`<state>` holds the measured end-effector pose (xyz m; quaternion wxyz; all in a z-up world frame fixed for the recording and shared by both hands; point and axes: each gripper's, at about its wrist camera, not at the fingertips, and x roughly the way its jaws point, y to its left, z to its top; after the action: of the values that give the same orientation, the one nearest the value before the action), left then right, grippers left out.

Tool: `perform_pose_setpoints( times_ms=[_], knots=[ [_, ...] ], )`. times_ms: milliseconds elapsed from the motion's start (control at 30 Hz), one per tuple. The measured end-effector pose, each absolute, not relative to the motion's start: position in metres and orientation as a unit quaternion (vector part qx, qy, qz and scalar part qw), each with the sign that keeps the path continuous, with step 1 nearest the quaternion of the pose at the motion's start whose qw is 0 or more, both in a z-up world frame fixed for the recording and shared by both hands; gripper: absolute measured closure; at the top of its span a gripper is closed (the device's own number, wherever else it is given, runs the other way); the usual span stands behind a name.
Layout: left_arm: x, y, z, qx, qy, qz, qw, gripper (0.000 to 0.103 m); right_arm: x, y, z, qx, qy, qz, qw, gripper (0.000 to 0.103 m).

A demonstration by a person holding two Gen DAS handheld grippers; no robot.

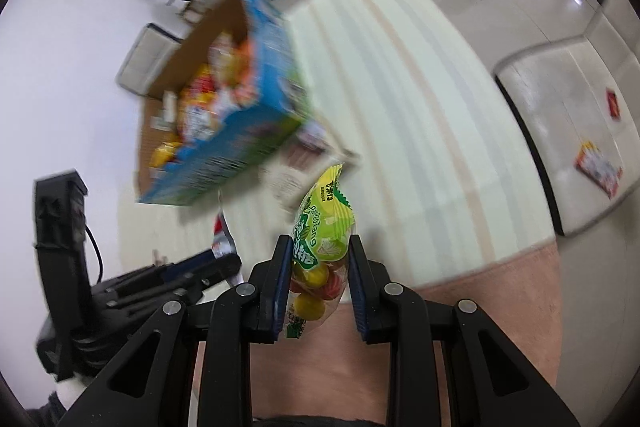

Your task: Organize snacks

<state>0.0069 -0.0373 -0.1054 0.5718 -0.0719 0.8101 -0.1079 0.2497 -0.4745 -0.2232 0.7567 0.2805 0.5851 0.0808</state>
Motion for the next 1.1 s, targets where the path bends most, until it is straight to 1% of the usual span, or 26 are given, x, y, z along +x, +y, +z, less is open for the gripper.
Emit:
perform_pose_setpoints(
  times_ms=[33,67,167,267,333,400,533,733,833,867,900,933,967,1000,1100],
  knots=[
    [0.021,-0.033,-0.095,-0.076,0.801,-0.108,0.583,0.093,0.26,-0.468,-0.212,0.277,0.578,0.092,0.762,0.074],
    [0.032,-0.032,-0.088,-0.08,0.794,-0.105,0.594,0.095,0.269,-0.462,-0.203,0.273,0.571,0.101,0.768,0.074],
    [0.075,-0.024,-0.082,-0.088,0.769,-0.097,0.626,0.094,0.308,-0.441,-0.175,0.248,0.55,0.124,0.788,0.074],
    [0.109,-0.016,-0.095,-0.073,0.755,-0.079,0.647,0.094,0.351,-0.42,-0.165,0.215,0.543,0.131,0.801,0.074],
    [0.126,-0.016,-0.139,-0.065,0.754,-0.064,0.65,0.094,0.384,-0.404,-0.172,0.201,0.547,0.133,0.801,0.074],
    [0.141,-0.01,-0.162,-0.056,0.758,-0.049,0.648,0.094,0.415,-0.39,-0.185,0.175,0.561,0.121,0.8,0.074],
    [0.165,0.008,-0.202,-0.046,0.776,-0.032,0.628,0.094,0.455,-0.377,-0.218,0.175,0.594,0.109,0.777,0.074],
    [0.173,0.021,-0.231,-0.04,0.781,-0.019,0.622,0.094,0.476,-0.367,-0.23,0.161,0.604,0.097,0.774,0.074],
    [0.173,0.022,-0.232,-0.037,0.781,-0.02,0.623,0.094,0.485,-0.363,-0.233,0.163,0.609,0.105,0.77,0.073],
    [0.172,0.022,-0.231,-0.035,0.781,-0.022,0.623,0.093,0.489,-0.362,-0.235,0.165,0.615,0.108,0.764,0.071],
    [0.171,0.021,-0.231,-0.034,0.782,-0.024,0.622,0.093,0.491,-0.361,-0.238,0.168,0.62,0.11,0.758,0.065],
    [0.17,0.021,-0.232,-0.032,0.784,-0.025,0.62,0.092,0.493,-0.36,-0.238,0.167,0.622,0.112,0.756,0.056],
    [0.169,0.021,-0.232,-0.03,0.786,-0.022,0.618,0.092,0.493,-0.36,-0.235,0.162,0.621,0.109,0.759,0.021],
    [0.166,0.023,-0.23,-0.036,0.786,-0.019,0.617,0.091,0.491,-0.36,-0.23,0.156,0.614,0.105,0.766,0.006],
    [0.156,0.026,-0.223,-0.042,0.777,-0.021,0.628,0.089,0.474,-0.368,-0.212,0.176,0.595,0.114,0.776,0.006]
  ],
)
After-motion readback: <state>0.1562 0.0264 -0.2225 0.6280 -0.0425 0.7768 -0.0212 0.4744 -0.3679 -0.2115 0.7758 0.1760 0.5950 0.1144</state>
